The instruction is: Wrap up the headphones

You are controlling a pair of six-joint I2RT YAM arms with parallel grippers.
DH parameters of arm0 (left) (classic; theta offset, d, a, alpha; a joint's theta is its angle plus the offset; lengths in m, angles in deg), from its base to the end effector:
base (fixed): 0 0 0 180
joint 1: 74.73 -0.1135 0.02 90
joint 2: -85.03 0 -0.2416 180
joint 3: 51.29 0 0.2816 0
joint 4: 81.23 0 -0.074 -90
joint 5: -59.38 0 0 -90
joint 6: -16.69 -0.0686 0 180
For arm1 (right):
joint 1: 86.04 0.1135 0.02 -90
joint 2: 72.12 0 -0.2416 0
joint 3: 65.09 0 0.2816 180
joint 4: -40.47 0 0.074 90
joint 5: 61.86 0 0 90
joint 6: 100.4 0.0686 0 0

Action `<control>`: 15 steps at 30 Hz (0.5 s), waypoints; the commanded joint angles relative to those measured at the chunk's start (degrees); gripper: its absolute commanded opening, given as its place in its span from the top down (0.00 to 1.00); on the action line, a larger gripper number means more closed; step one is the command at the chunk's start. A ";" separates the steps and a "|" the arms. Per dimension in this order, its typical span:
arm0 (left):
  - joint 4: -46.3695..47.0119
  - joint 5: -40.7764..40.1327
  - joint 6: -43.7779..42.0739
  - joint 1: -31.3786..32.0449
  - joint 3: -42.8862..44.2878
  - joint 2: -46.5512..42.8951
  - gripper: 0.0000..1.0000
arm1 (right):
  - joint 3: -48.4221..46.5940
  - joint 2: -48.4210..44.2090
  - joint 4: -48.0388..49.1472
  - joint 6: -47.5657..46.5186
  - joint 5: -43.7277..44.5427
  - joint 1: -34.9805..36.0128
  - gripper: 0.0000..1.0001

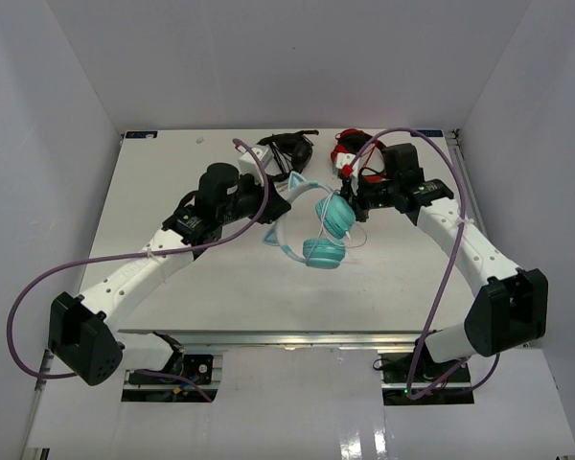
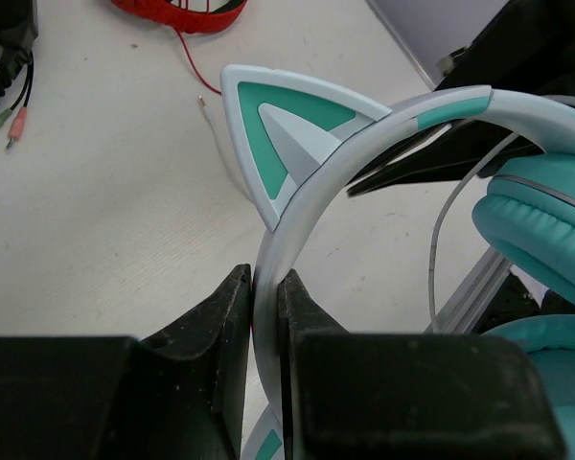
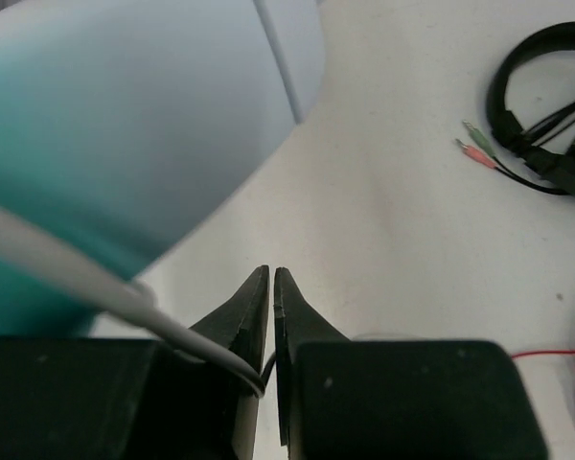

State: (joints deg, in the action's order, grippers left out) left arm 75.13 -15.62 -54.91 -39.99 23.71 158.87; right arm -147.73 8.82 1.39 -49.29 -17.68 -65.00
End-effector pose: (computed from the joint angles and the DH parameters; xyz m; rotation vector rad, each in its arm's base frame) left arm 0.2889 -0.2220 0.2976 0.4684 1.9970 -0.8515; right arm 0.3185 0.1752 0.2865 -1.3847 1.5504 0.6934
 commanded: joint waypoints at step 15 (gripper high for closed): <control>4.25 2.10 10.14 0.50 13.15 -1.42 1.00 | -1.30 7.37 14.92 22.63 -25.80 -1.96 0.69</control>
State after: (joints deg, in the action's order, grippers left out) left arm 75.13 -14.90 -48.92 -39.72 32.96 158.72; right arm -148.20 14.99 10.08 -33.35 -37.80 -66.82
